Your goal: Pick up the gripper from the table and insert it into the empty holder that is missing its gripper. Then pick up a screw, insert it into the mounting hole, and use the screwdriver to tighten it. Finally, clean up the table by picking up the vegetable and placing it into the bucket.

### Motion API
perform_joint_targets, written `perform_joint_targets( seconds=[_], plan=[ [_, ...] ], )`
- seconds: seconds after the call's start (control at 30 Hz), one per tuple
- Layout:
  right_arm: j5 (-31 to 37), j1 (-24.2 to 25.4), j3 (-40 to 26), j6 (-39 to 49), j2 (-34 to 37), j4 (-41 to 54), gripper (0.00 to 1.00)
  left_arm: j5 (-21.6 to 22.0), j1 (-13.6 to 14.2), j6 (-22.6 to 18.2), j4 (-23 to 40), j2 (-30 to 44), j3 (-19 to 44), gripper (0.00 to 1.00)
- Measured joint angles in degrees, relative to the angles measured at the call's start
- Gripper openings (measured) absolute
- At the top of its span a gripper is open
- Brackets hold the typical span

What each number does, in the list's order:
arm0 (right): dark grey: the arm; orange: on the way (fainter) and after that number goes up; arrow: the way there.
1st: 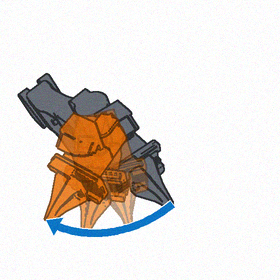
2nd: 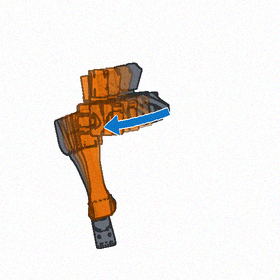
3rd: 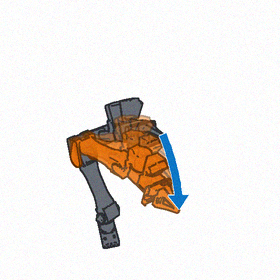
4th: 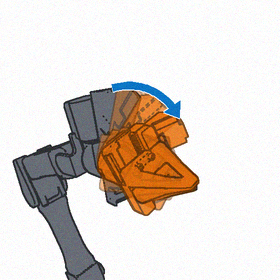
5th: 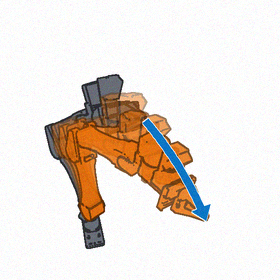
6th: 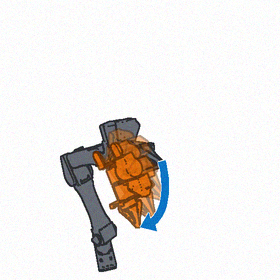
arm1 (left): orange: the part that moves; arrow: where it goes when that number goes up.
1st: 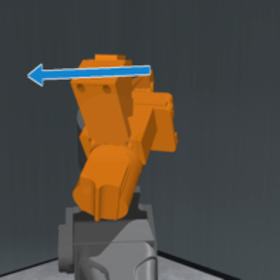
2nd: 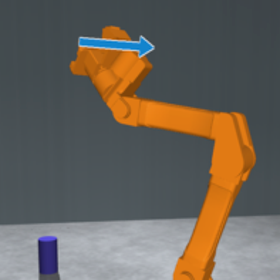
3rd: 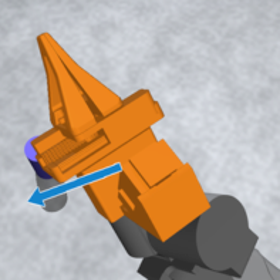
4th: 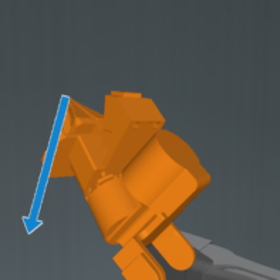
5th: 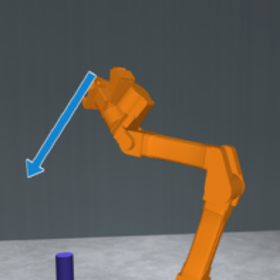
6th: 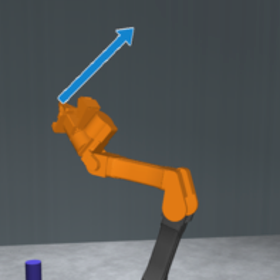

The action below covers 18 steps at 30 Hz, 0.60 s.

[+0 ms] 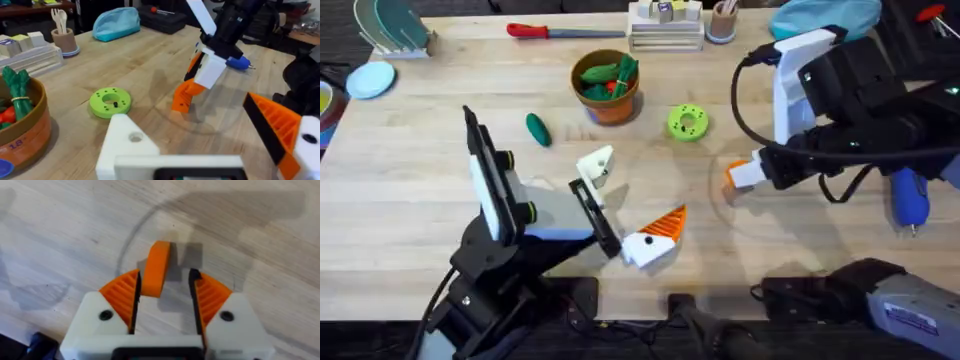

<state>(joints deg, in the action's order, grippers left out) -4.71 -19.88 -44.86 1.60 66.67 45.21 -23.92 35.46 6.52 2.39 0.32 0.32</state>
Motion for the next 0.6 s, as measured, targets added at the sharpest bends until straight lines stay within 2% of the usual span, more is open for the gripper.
perform_joint_targets(
  seconds=[0.2, 0.33, 0.5, 0.6],
  plan=[
    [-0.02, 0.0, 0.0, -1.18, 0.0, -0.45, 0.267, 0.0, 0.0, 0.0, 0.0, 0.0, 0.0, 0.993],
    [-0.02, 0.0, 0.0, -1.5, 0.0, -0.3, 0.201, 0.0, 0.0, 0.0, 0.0, 0.0, 0.0, 0.993],
    [-0.02, 0.0, 0.0, -1.94, 0.0, -0.59, 0.025, 0.0, 0.0, 0.0, 0.0, -0.02, 0.0, 0.993],
    [-0.02, 0.0, -0.1, -2.07, 0.0, -0.47, 0.016, 0.0, 0.0, 0.0, 0.0, 0.0, 0.0, 0.992]
  ],
)
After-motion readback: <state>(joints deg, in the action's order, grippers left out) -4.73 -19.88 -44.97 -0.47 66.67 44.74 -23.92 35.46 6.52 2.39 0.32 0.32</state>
